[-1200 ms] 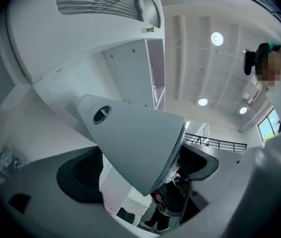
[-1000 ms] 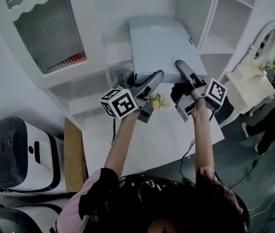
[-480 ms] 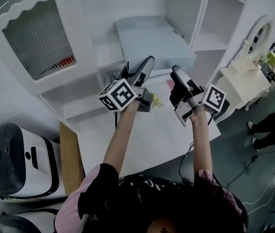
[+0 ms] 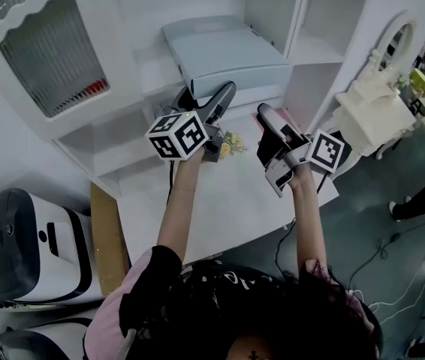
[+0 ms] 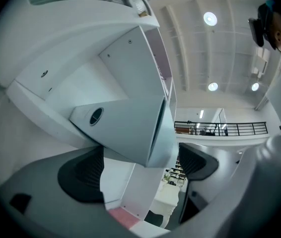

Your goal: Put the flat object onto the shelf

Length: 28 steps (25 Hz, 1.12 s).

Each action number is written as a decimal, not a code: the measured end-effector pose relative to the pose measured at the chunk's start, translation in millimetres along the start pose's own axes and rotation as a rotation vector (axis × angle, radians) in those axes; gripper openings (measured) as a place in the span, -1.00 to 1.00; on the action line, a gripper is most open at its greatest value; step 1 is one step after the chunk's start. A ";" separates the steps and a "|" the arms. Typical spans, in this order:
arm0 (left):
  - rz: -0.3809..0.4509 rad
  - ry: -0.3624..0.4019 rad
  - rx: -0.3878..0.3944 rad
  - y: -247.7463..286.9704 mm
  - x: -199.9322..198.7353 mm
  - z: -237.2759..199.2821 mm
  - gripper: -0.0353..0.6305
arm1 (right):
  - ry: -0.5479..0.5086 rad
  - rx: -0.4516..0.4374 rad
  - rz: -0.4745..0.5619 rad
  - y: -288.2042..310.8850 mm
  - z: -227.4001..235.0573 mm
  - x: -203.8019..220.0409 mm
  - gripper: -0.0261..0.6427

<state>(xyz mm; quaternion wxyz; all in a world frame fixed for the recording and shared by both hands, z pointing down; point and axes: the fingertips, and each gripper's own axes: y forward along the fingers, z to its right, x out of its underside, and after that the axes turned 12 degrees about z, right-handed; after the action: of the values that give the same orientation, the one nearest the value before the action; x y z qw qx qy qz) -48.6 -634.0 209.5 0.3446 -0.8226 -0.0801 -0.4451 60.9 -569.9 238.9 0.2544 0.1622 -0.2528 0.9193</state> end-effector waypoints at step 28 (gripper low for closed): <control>-0.098 0.027 0.070 -160.3 30.9 108.9 0.52 | -0.256 -0.044 -0.129 -105.5 -36.4 77.4 0.04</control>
<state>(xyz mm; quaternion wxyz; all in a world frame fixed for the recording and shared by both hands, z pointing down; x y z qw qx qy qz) -26.8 -449.7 273.5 0.3520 -0.7991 -0.1310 -0.4695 49.4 -441.8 282.5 0.2823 0.2885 -0.2921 0.8670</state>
